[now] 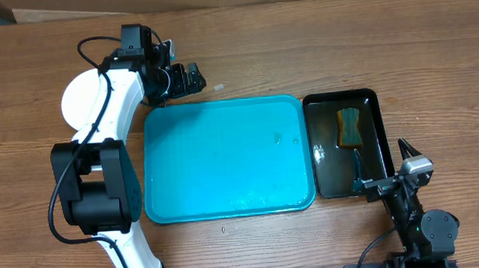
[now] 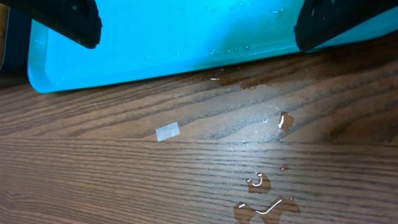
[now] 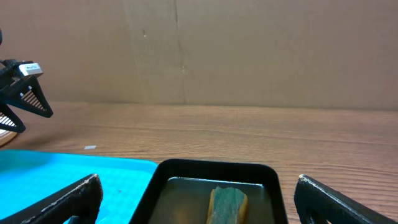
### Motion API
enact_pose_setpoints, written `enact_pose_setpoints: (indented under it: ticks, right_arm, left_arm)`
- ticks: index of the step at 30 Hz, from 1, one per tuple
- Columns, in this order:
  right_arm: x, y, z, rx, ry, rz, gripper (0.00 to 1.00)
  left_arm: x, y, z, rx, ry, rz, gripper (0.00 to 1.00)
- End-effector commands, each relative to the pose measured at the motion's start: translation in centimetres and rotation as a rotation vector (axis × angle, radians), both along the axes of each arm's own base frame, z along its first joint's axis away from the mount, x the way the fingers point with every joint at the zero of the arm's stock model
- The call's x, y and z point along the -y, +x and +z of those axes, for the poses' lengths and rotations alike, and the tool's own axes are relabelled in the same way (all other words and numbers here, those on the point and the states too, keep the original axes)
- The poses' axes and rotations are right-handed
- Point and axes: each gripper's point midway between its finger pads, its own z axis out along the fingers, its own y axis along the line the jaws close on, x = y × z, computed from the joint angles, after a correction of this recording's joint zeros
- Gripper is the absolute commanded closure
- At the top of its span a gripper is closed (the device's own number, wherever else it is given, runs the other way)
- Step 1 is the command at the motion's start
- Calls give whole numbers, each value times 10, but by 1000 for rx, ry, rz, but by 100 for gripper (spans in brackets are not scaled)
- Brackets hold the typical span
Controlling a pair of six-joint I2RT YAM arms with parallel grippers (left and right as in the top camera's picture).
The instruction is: Clean dirty plates on tray and stack at the side
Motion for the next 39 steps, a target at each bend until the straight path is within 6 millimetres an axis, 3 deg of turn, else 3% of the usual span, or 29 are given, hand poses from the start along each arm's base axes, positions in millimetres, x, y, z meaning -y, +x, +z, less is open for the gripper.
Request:
enact_pose_setpoints:
  ticks: [1,17,20,24,28,32,35,39]
  right_arm:
    - [0,0,-1,9,-5,2,0]
    - [0,0,-1,9,-5,2,0]
    - [0,0,-1,9,-5,2,0]
    - [0,0,-1,9,-5,2,0]
    - [0,0,-1,9,-5,2,0]
    - [0,0,-1,9,-5,2,0]
    - [0,0,-1,9,-5,2,0]
    - [0,0,-1,9,-5,2,0]
  left_arm:
    - [0,5,5,22,9,-16,0]
    - [-2,5,2,21,38,-11,0]
    - [-4,5,21,65,81,-4,0]
    - [-4,1,88,218,132,11,0]
    - [-4,-21,184,434,118,24,0]
    - [-10,-68,280,666,101,47,0]
    - [-14,-110,335,816,89,62,0]
    - [-35,-156,371,967,218,93,0]
